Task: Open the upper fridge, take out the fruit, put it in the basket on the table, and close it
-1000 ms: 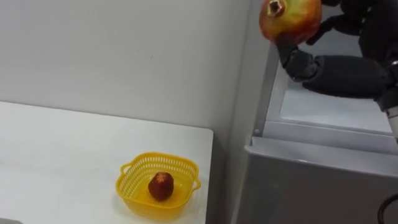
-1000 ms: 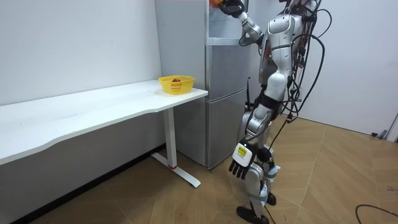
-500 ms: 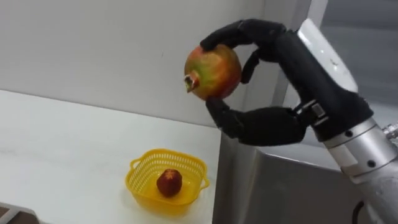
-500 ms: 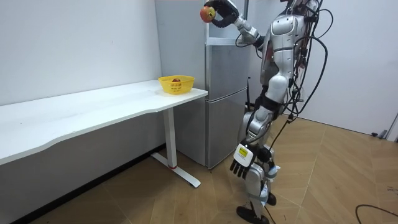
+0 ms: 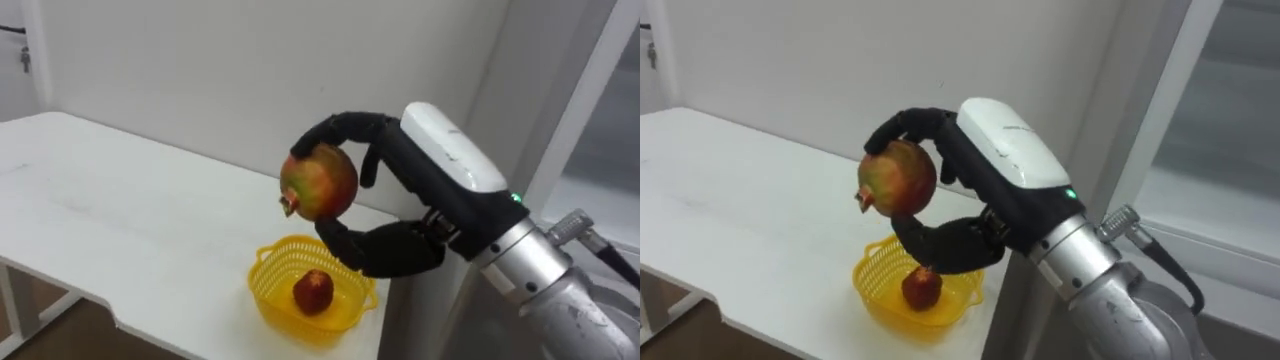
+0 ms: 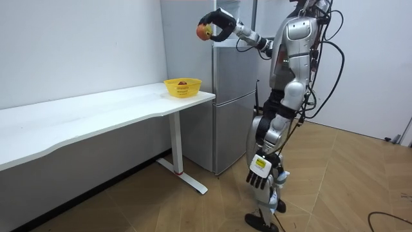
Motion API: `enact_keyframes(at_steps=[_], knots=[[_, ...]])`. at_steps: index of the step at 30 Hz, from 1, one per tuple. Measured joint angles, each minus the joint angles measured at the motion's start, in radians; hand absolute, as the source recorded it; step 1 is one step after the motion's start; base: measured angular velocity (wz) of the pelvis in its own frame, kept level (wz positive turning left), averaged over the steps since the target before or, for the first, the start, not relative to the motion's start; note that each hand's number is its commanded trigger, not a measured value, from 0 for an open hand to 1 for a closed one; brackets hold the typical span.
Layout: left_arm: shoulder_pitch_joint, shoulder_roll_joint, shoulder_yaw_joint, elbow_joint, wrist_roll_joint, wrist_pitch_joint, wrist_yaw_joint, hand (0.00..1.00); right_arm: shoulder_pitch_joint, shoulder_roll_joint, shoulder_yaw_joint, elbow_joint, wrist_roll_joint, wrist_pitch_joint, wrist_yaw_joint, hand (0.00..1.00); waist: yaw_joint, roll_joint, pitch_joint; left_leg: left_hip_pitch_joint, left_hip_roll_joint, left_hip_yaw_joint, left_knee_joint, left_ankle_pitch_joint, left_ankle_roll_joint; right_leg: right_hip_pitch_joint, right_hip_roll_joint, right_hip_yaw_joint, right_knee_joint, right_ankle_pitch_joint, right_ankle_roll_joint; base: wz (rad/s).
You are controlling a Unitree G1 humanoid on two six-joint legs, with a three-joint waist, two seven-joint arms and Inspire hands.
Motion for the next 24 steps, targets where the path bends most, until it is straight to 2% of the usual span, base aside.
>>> enact_keyframes(at_steps=[2, 5, 8, 9, 11, 15, 17, 24], knots=[[-0.003, 0.002, 0.001, -0.001, 0.002, 0.001, -0.002, 0.0, 0.0, -0.001, 0.018, 0.049, -0.001, 0.015, 0.006, 1.0, 0.02, -0.005, 0.0033, -0.008, -0.001, 0.0, 0.003, 0.0, 0.0, -0.007, -0.002, -0.001, 0.0, 0.0, 0.0, 0.0], [0.001, 0.012, 0.002, -0.005, 0.003, 0.003, -0.017, 0.0, 0.0, -0.001, 0.029, 0.123, -0.005, 0.02, 0.009, 1.0, 0.046, -0.017, 0.0023, -0.019, -0.002, -0.009, 0.007, 0.0, 0.0, -0.014, -0.002, -0.006, 0.0, 0.0, 0.0, 0.03], [0.0, 0.032, 0.003, -0.006, 0.003, 0.004, -0.023, 0.0, -0.001, -0.011, 0.052, 0.204, -0.035, 0.03, 0.004, 1.0, 0.062, -0.043, -0.0068, -0.037, -0.004, -0.025, 0.025, 0.0, 0.0, -0.019, -0.002, -0.028, 0.001, 0.0, 0.0, 0.19], [-0.005, 0.036, 0.003, -0.007, 0.003, 0.004, -0.023, 0.0, -0.001, -0.015, 0.063, 0.222, -0.034, 0.03, 0.002, 1.0, 0.068, -0.047, -0.0075, -0.038, -0.004, -0.028, 0.025, 0.0, 0.0, -0.019, -0.002, -0.027, 0.0, 0.0, 0.0, 0.16], [-0.014, 0.046, 0.002, -0.006, 0.003, 0.007, -0.024, 0.0, -0.007, -0.031, 0.101, 0.306, -0.032, 0.03, 0.0, 1.0, 0.09, -0.065, 0.0007, -0.043, -0.005, -0.042, 0.031, 0.0, 0.0, -0.015, -0.003, -0.032, 0.0, 0.0, 0.0, 0.19], [-0.029, 0.052, 0.002, 0.0, 0.006, 0.008, -0.024, 0.0, -0.008, -0.031, 0.121, 0.414, -0.028, 0.031, 0.0, 1.0, 0.115, -0.084, 0.0099, -0.065, -0.012, -0.071, 0.044, 0.0, 0.0, -0.021, -0.004, -0.042, 0.0, 0.0, 0.0, 0.22], [-0.029, 0.055, 0.003, 0.0, 0.012, 0.009, -0.025, 0.0, -0.011, -0.032, 0.121, 0.465, -0.031, 0.032, -0.002, 1.0, 0.129, -0.09, 0.0107, -0.077, -0.014, -0.081, 0.051, 0.0, 0.0, -0.026, -0.004, -0.048, 0.0, 0.0, 0.0, 0.09], [-0.018, 0.066, 0.002, 0.005, 0.023, 0.012, -0.053, 0.0, -0.046, -0.032, 0.121, 0.565, -0.03, 0.03, -0.014, 1.0, 0.139, -0.096, 0.0121, -0.103, -0.019, -0.095, 0.066, 0.0, 0.0, -0.036, -0.006, -0.059, 0.0, 0.0, 0.0, 0.08]])
